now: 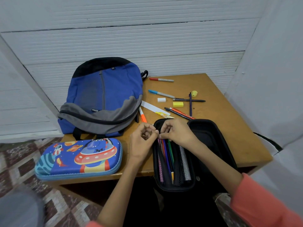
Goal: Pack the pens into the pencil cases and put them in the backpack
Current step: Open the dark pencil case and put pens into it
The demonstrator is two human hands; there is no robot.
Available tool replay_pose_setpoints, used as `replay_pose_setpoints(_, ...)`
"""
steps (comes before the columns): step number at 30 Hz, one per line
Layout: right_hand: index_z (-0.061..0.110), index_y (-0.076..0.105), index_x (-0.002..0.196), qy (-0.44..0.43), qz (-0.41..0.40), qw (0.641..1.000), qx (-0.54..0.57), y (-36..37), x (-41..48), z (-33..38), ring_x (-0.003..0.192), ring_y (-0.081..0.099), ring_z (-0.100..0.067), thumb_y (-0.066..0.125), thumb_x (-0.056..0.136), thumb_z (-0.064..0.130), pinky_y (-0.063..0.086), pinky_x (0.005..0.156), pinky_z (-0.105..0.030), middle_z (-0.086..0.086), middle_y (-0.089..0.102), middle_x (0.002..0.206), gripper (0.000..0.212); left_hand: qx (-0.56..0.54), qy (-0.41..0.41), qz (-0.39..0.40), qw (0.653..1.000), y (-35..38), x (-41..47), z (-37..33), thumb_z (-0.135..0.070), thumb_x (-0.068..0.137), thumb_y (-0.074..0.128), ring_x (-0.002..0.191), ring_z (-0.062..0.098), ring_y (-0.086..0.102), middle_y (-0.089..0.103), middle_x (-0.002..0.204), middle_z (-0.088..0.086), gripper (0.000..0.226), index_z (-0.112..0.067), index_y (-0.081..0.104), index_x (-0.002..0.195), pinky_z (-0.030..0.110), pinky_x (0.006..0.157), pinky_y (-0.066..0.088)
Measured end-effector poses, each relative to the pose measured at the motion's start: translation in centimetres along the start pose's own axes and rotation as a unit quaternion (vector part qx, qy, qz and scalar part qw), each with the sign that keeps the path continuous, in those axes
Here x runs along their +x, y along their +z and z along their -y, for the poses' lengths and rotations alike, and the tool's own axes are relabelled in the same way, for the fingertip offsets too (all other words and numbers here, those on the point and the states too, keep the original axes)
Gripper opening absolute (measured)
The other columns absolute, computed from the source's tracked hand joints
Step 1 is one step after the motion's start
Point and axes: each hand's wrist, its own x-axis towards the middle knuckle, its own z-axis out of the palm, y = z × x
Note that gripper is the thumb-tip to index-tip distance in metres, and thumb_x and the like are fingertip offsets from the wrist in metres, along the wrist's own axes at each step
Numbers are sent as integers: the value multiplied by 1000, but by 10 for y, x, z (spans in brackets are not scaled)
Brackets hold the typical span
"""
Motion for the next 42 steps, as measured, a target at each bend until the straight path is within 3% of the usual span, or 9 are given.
replay_pose_setpoints(5, 13, 76, 78, -23, 2, 999, -27, -2, -4, 1, 49, 51, 11, 78, 79, 19, 36, 50, -8, 18, 53, 46, 6, -3, 3, 1, 1000, 0, -1, 0, -3, 84, 70, 65, 5, 53, 60, 68, -11, 13, -14, 62, 84, 21, 62, 43)
replay_pose_setpoints(11, 22, 70, 78, -14, 10, 999, -34, 1, 1, 0, 64, 59, 1, 80, 76, 18, 42, 60, -13, 7, 67, 73, 10, -22, 8, 1, 1000, 0, 0, 1, -3, 84, 71, 65, 9, 52, 60, 72, -3, 14, -14, 63, 85, 23, 62, 43)
replay_pose_setpoints(17, 14, 76, 78, -33, 8, 999, -32, -2, -3, -2, 52, 51, 11, 77, 79, 16, 34, 53, -8, 11, 57, 62, 3, -31, 5, 0, 999, 1, 0, 1, -4, 83, 73, 64, 10, 51, 61, 72, -3, 14, -14, 63, 84, 22, 61, 43)
replay_pose_setpoints(20, 15, 75, 77, -27, 53, 998, -1, -8, -2, -4, 46, 52, 2, 75, 82, 14, 36, 51, -10, -1, 64, 73, 5, -33, 9, 4, 999, 1, 0, 2, -12, 80, 73, 64, 11, 51, 61, 72, 0, 12, -17, 62, 83, 21, 60, 42)
replay_pose_setpoints(23, 15, 75, 79, -5, 94, 994, 59, -15, 2, -8, 43, 49, -8, 72, 84, 12, 41, 48, -15, -20, 67, 78, 7, -31, 7, 0, 1000, 1, 0, 1, -18, 77, 72, 63, 8, 50, 60, 68, -9, 11, -14, 63, 82, 18, 59, 41)
replay_pose_setpoints(27, 10, 75, 82, 5, 90, 990, 104, -15, 1, -10, 40, 50, -6, 70, 85, 8, 42, 49, -14, -7, 63, 64, 7, -19, 1, -6, 1000, 2, 0, 2, -10, 80, 75, 63, 8, 50, 59, 67, -9, 12, -11, 63, 82, 20, 59, 41)
replay_pose_setpoints(32, 8, 75, 82, 13, 47, 993, 111, -7, -1, -13, 37, 49, -6, 72, 84, 10, 41, 46, -14, -7, 64, 61, 5, -19, 5, -10, 1000, 2, -1, 0, -18, 77, 72, 62, 6, 49, 59, 67, -6, 12, -11, 64, 81, 19, 59, 41)
replay_pose_setpoints(37, 0, 72, 90, 27, 44, 984, 169, -9, 0, -14, 43, 52, -15, 67, 89, 9, 43, 44, -16, -10, 63, 60, 11, -12, -4, -7, 1000, 2, 0, 2, -5, 82, 74, 61, 5, 48, 59, 67, -9, 11, -11, 64, 81, 19, 59, 40)
replay_pose_setpoints(42, 0, 71, 90, 31, 36, 984, 170, -9, -1, -12, 41, 51, -13, 65, 90, 9, 43, 45, -16, -9, 62, 58, 11, -10, 0, -7, 1000, 1, 0, 3, -14, 80, 74, 64, 9, 50, 61, 69, -3, 9, -14, 65, 81, 21, 60, 41)
